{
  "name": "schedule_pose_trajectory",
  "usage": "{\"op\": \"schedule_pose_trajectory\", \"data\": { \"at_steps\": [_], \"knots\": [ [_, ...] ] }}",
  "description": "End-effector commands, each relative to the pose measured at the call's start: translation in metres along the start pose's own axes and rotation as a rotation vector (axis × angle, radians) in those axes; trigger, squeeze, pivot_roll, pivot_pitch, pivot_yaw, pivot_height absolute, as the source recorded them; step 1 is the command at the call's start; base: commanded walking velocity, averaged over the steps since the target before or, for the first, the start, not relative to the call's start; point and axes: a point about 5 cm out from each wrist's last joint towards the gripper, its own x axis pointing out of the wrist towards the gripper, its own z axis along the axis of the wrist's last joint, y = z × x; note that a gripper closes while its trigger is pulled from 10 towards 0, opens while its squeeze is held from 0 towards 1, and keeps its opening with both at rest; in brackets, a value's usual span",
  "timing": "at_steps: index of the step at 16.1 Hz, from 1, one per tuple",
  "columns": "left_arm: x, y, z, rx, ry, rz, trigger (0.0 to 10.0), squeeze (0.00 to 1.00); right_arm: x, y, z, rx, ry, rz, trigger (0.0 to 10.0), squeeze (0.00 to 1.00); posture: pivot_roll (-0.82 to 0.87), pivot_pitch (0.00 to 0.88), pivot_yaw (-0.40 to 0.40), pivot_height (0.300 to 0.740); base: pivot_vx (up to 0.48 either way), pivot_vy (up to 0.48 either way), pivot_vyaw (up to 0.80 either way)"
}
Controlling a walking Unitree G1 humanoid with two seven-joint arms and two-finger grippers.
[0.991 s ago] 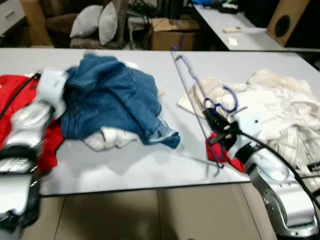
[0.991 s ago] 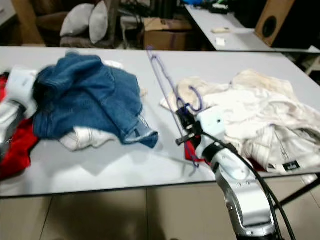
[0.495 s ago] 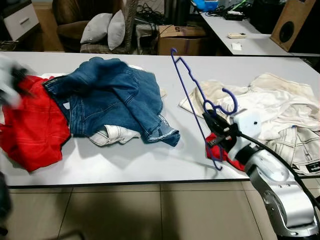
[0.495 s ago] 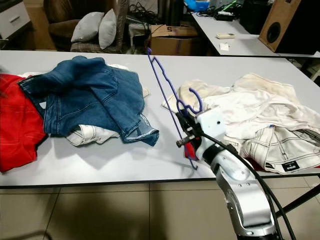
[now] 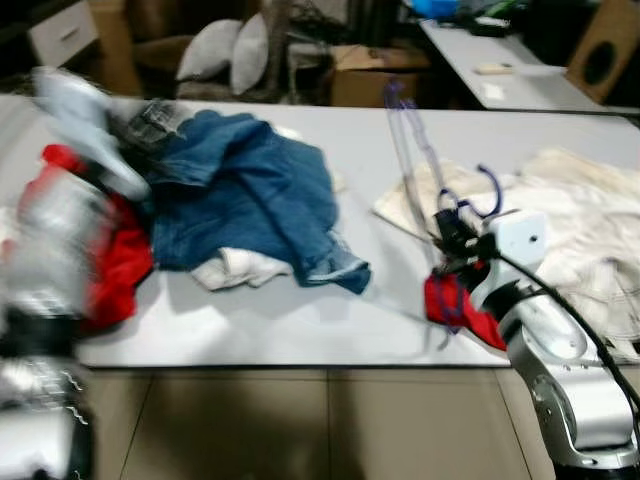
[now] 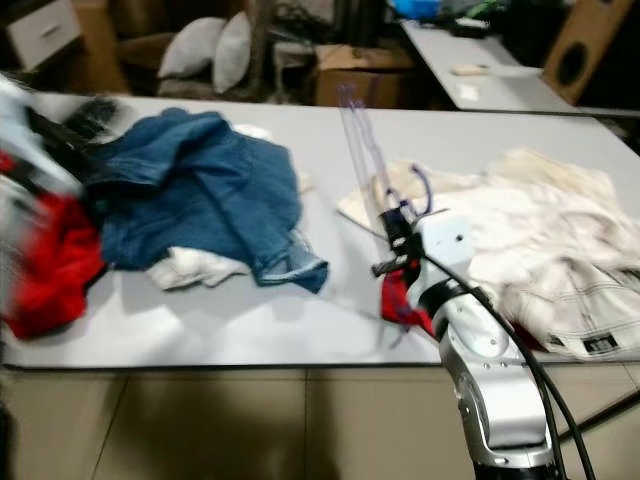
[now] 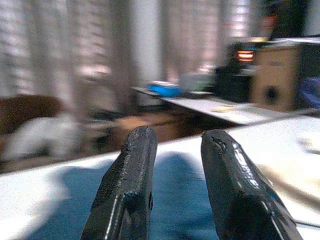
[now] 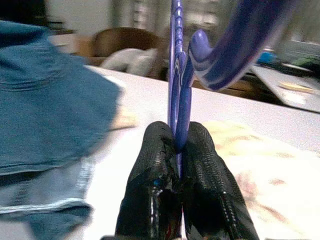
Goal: Hang hanger
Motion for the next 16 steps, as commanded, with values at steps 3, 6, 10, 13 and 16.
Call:
{"op": "schedule_pose_trajectory", "data": {
  "at_steps": [3,6,10,13,16],
  "knots": [
    [0.007,-0.044,-0.026,0.003,0.027,-0.031,10.0,0.0,0.0,-0.002,0.005,-0.01,0.007,-0.018,10.0,0.0,-0.09,0.0,-0.012,0.74,0.0,0.0,-0.8],
    [-0.007,-0.068,-0.048,0.006,0.068,0.124,10.0,0.0,-0.004,-0.006,0.003,-0.051,0.056,-0.048,10.0,0.0,-0.11,0.0,-0.027,0.74,0.0,-0.24,-0.53],
    [-0.016,-0.076,-0.058,0.03,0.108,0.13,10.0,0.0,-0.008,-0.005,0.002,-0.094,0.07,-0.018,10.0,0.0,-0.12,0.0,-0.041,0.74,0.0,-0.393,0.0],
    [-0.014,-0.082,-0.055,0.021,0.1,0.138,10.0,0.0,-0.008,-0.002,0.003,-0.109,0.07,-0.003,10.0,0.0,-0.12,0.002,-0.042,0.74,0.0,-0.37,0.0],
    [-0.014,-0.085,-0.06,0.026,0.122,0.135,10.0,0.0,-0.011,-0.004,0.001,-0.087,0.071,-0.014,10.0,0.0,-0.12,0.003,-0.026,0.74,0.0,-0.34,0.0]
  ]
}}
